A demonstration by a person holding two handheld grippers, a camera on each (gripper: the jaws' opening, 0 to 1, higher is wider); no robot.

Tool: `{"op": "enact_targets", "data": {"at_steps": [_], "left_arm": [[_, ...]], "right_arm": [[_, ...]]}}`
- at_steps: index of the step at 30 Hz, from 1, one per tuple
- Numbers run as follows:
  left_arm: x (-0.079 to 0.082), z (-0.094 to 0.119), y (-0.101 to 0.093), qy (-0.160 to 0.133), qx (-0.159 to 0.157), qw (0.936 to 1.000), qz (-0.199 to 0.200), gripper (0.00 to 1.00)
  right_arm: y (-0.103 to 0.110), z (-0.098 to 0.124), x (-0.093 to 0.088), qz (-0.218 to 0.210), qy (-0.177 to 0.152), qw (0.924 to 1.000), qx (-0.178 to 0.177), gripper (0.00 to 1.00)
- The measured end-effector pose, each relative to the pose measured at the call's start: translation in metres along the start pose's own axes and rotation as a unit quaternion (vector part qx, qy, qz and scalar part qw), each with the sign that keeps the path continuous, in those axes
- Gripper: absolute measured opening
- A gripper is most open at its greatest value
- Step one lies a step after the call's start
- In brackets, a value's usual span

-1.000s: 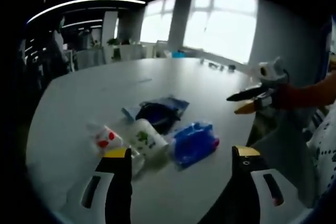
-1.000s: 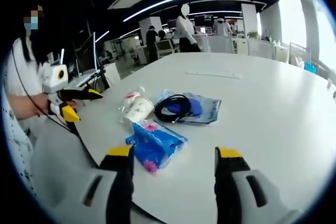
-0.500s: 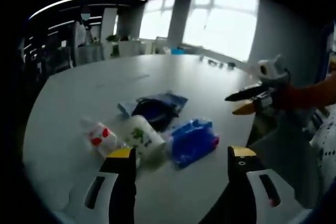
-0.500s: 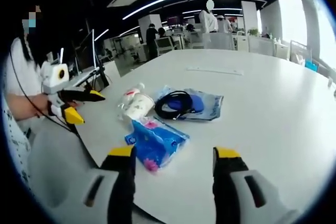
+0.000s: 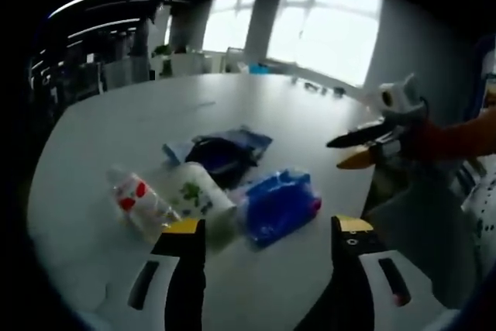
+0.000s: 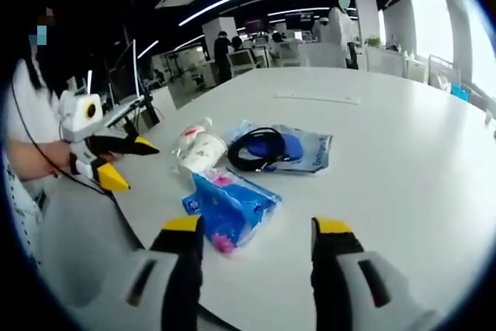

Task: Arrange the tabletop items into an orderly group along one side of the table until the central work area is clear of visible clutter.

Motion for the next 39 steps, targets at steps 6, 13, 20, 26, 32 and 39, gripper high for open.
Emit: {"op": "enact_targets", "data": {"at_steps": [6, 13, 20, 26, 32, 39], "left_arm": [[-0.004, -0.004, -0.002, 0.006, -0.003, 1.0000, 0.004, 0.61], [-0.008, -0.012, -0.005, 0.013, -0.007, 0.9999, 0.006, 0.57], [-0.014, -0.021, -0.008, 0.025, -0.010, 0.9996, 0.009, 0.56], [-0.018, -0.026, -0.008, 0.031, -0.011, 0.9993, 0.017, 0.53], [-0.020, -0.033, -0.009, 0.036, -0.012, 0.9990, 0.022, 0.52], [-0.024, -0.039, -0.009, 0.043, -0.010, 0.9985, 0.031, 0.48]], "right_arm": [[-0.001, -0.004, -0.002, -0.002, 0.004, 1.0000, 0.001, 0.53], [-0.001, -0.010, -0.003, -0.004, 0.006, 1.0000, 0.004, 0.51], [-0.001, -0.017, -0.007, -0.012, 0.012, 0.9998, 0.006, 0.50], [-0.003, -0.022, -0.011, -0.017, 0.018, 0.9997, 0.006, 0.48], [-0.005, -0.028, -0.014, -0.023, 0.023, 0.9995, 0.007, 0.47], [-0.005, -0.034, -0.016, -0.027, 0.026, 0.9992, 0.009, 0.44]]}}
Point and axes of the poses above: the point that each gripper's makers call its tool centre point, and the gripper's own axes: z roughly backward along the fingers, y roughly to its left, x roughly out of its top, the point moved 1 cm from there along z, roughly backward along the fingers, and after that the axes turned 13 degrees about x, right-handed, at the moved point
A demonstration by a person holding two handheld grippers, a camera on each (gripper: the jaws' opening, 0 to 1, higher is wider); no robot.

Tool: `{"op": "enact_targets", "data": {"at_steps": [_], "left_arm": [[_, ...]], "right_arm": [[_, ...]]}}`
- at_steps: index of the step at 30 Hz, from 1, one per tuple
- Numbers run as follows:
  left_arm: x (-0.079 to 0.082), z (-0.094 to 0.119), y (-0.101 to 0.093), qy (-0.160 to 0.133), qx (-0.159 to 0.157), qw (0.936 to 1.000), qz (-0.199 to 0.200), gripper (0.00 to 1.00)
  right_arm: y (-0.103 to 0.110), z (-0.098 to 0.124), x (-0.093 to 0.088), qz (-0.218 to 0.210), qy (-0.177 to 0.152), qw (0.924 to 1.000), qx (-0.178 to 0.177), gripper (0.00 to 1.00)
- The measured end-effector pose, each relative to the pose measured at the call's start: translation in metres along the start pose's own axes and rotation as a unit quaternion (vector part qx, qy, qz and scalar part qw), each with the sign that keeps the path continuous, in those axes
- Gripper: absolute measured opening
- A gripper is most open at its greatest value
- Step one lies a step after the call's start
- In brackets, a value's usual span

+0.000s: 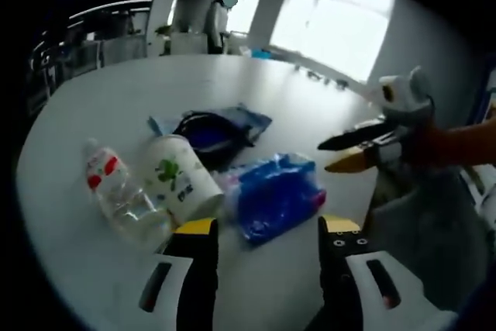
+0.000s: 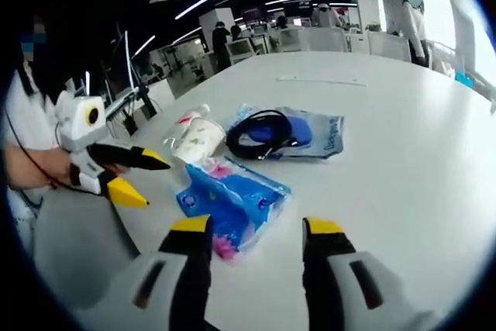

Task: Arrange the tabletop items into an orderly group along one side of the table until the central work area is clear of visible clutter.

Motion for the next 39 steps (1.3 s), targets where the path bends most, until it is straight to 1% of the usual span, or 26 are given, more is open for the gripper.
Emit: {"op": "enact_targets", "data": {"at_steps": [6, 11, 17, 20, 28, 30, 34, 39], "left_arm": [[-0.003, -0.005, 0.002, 0.006, 0.006, 0.9999, 0.010, 0.45], [-0.007, -0.010, 0.003, 0.015, 0.010, 0.9996, 0.023, 0.42], [-0.006, -0.015, 0.003, 0.017, 0.011, 0.9993, 0.033, 0.39], [-0.007, -0.018, 0.004, 0.019, 0.013, 0.9992, 0.034, 0.36], [-0.007, -0.023, 0.006, 0.023, 0.018, 0.9982, 0.053, 0.28], [-0.007, -0.025, 0.007, 0.024, 0.019, 0.9979, 0.056, 0.28], [-0.008, -0.028, 0.008, 0.027, 0.024, 0.9976, 0.059, 0.27], [-0.012, -0.030, 0.011, 0.037, 0.032, 0.9969, 0.061, 0.21]], "right_arm": [[-0.001, -0.004, -0.003, -0.001, 0.007, 1.0000, -0.001, 0.41], [-0.005, -0.006, -0.010, -0.008, 0.016, 0.9998, -0.006, 0.40], [-0.007, -0.009, -0.012, -0.013, 0.019, 0.9997, -0.009, 0.38], [-0.008, -0.011, -0.013, -0.016, 0.021, 0.9996, -0.011, 0.36], [-0.010, -0.016, -0.017, -0.022, 0.026, 0.9993, -0.015, 0.32], [-0.011, -0.017, -0.018, -0.022, 0.027, 0.9993, -0.015, 0.32], [-0.011, -0.019, -0.018, -0.022, 0.029, 0.9992, -0.016, 0.29], [-0.010, -0.023, -0.019, -0.027, 0.034, 0.9990, -0.012, 0.23]]}}
Point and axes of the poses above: the point that each gripper's makers call its tool centre point, and the gripper's own axes: z roughly backward along the fingers, y roughly to its left, x roughly out of its top, the point moved 1 cm from there along z, roughly backward along the fingers, and after that the axes turned 13 degrees about x, right-handed, at the moved point
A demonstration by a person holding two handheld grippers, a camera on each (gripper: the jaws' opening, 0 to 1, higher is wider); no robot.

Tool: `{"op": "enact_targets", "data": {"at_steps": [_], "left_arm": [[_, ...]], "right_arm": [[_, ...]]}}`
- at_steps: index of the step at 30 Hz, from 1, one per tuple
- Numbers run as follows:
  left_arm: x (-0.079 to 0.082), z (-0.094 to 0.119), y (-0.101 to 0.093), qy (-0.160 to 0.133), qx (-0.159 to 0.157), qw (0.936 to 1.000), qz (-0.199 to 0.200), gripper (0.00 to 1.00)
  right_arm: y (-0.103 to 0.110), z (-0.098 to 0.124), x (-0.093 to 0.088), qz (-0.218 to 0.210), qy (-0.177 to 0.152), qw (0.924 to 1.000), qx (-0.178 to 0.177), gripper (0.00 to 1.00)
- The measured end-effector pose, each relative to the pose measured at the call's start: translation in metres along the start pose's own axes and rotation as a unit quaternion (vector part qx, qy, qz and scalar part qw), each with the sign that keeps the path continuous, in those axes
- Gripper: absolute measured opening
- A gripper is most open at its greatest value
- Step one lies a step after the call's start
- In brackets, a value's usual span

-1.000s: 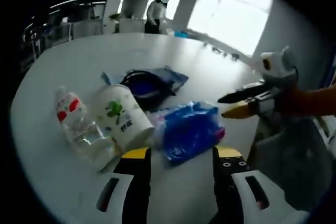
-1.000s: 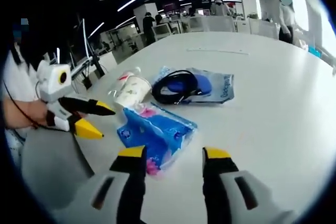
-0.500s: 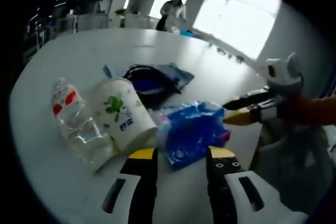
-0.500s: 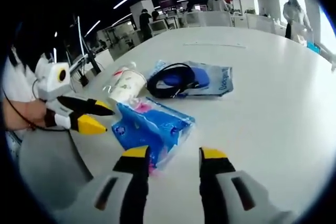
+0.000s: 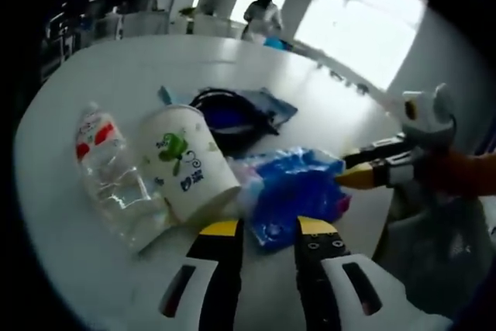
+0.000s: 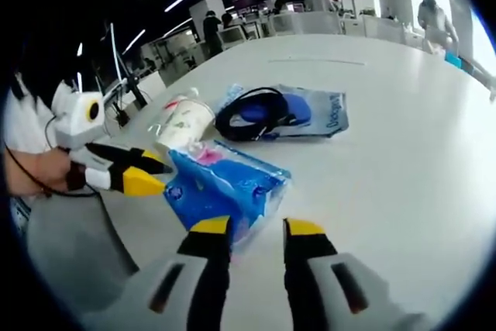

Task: Arrange the tabletop items into an orderly group along one side of the table until the central work area is clear of visible clutter.

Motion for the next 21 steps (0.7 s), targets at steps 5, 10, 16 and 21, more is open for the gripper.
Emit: {"op": "enact_targets", "data": {"at_steps": [5, 10, 16, 21], "left_arm": [[-0.0005, -0.0023, 0.0015, 0.001, 0.004, 1.0000, 0.003, 0.18], [0.0008, -0.0039, 0.0023, 0.001, 0.008, 1.0000, 0.006, 0.14], [-0.0006, -0.0059, 0.0036, 0.004, 0.015, 0.9999, -0.004, 0.07], [-0.0018, -0.0067, 0.0038, 0.007, 0.019, 0.9998, -0.006, 0.03]], "right_arm": [[-0.0009, -0.0016, -0.0016, -0.005, 0.002, 1.0000, 0.000, 0.21], [-0.0028, -0.0013, -0.0025, -0.007, 0.003, 1.0000, -0.002, 0.15], [-0.0038, -0.0015, -0.0034, -0.007, 0.006, 1.0000, -0.003, 0.09], [-0.0041, -0.0025, -0.0036, -0.006, 0.006, 1.0000, -0.002, 0.06]]}}
Point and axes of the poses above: the point that each gripper's makers call its tool centre point, and the gripper's own axes: z roughly backward along the fingers, y roughly to its left, x roughly out of its top, the point moved 1 cm from there along z, roughly backward along the fingers, and after that the axes turned 13 degrees about x, right-handed, at the moved point
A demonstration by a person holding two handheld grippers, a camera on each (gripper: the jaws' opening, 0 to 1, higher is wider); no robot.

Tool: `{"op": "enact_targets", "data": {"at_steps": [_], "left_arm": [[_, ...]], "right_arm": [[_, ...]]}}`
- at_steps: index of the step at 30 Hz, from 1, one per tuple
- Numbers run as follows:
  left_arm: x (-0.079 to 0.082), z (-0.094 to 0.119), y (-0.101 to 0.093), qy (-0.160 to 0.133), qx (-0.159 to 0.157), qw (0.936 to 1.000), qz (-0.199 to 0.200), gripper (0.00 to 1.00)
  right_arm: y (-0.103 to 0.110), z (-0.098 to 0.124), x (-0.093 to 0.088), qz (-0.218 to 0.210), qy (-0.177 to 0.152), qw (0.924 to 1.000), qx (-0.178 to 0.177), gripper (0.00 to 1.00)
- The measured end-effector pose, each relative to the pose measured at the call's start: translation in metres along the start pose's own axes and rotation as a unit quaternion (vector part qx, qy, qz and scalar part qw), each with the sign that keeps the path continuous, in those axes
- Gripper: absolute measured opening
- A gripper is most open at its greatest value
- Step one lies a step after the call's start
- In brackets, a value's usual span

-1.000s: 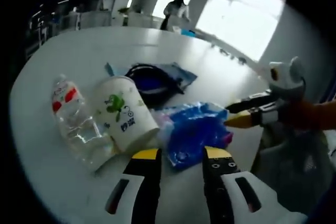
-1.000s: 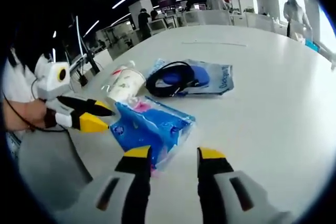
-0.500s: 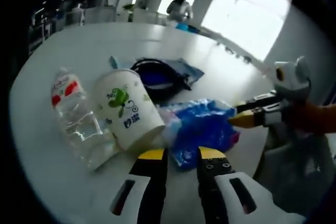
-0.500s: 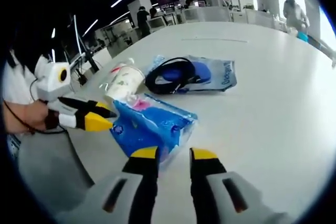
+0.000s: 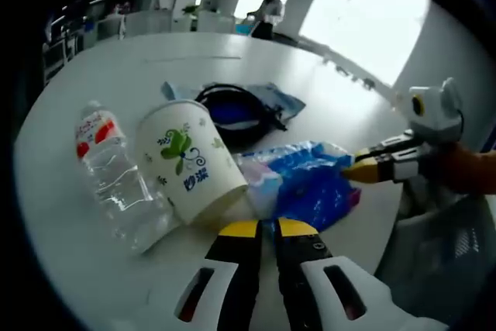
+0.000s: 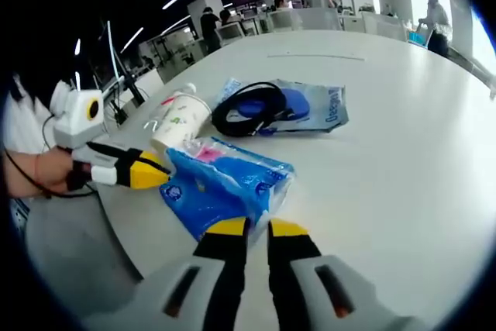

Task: Arrange the tabletop items into an orderly group along one side of the table until the central work area is clear of visible clutter.

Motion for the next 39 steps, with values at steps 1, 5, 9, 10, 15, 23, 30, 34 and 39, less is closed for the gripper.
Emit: {"op": "enact_targets", "data": {"at_steps": [1, 5, 9, 10, 15, 23, 30, 34, 39], "left_arm": [[0.000, 0.000, 0.000, 0.001, 0.000, 1.0000, 0.000, 0.02], [-0.001, -0.001, 0.000, 0.003, 0.006, 1.0000, -0.008, 0.00], [-0.002, -0.002, -0.001, 0.003, 0.007, 0.9999, -0.013, 0.00], [-0.002, -0.001, -0.002, 0.003, 0.005, 0.9999, -0.013, 0.00], [-0.001, -0.001, -0.003, 0.000, 0.002, 0.9999, -0.017, 0.00], [0.001, 0.001, -0.006, -0.004, -0.004, 0.9997, -0.024, 0.00], [0.005, 0.005, -0.008, -0.009, -0.010, 0.9995, -0.027, 0.00], [0.006, 0.007, -0.012, -0.010, -0.014, 0.9994, -0.029, 0.00], [0.010, 0.009, -0.017, -0.014, -0.020, 0.9992, -0.032, 0.00]], "right_arm": [[0.000, 0.000, 0.000, 0.000, 0.001, 1.0000, 0.000, 0.05], [0.001, 0.000, 0.000, 0.002, 0.001, 1.0000, 0.001, 0.02], [0.000, 0.000, 0.000, 0.002, 0.003, 1.0000, 0.000, 0.01], [0.000, 0.000, 0.000, 0.002, 0.003, 1.0000, 0.000, 0.00], [0.001, 0.001, -0.001, 0.005, 0.006, 1.0000, 0.000, 0.00], [0.001, 0.003, -0.001, 0.000, 0.003, 1.0000, -0.001, 0.00], [0.002, 0.007, 0.002, -0.002, -0.003, 1.0000, 0.000, 0.00], [0.002, 0.012, 0.003, -0.006, -0.008, 0.9999, -0.001, 0.00], [0.001, 0.019, 0.006, -0.009, -0.016, 0.9998, -0.004, 0.00]]}}
Point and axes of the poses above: the point that each gripper's makers call its tool centre point, and the gripper's own axes: z roughly backward along the fingers, y roughly to its left, x roughly out of its top, the point moved 1 cm from there along z, roughly backward along the fingers, and after that the axes turned 13 degrees about x, right-handed, at the moved point
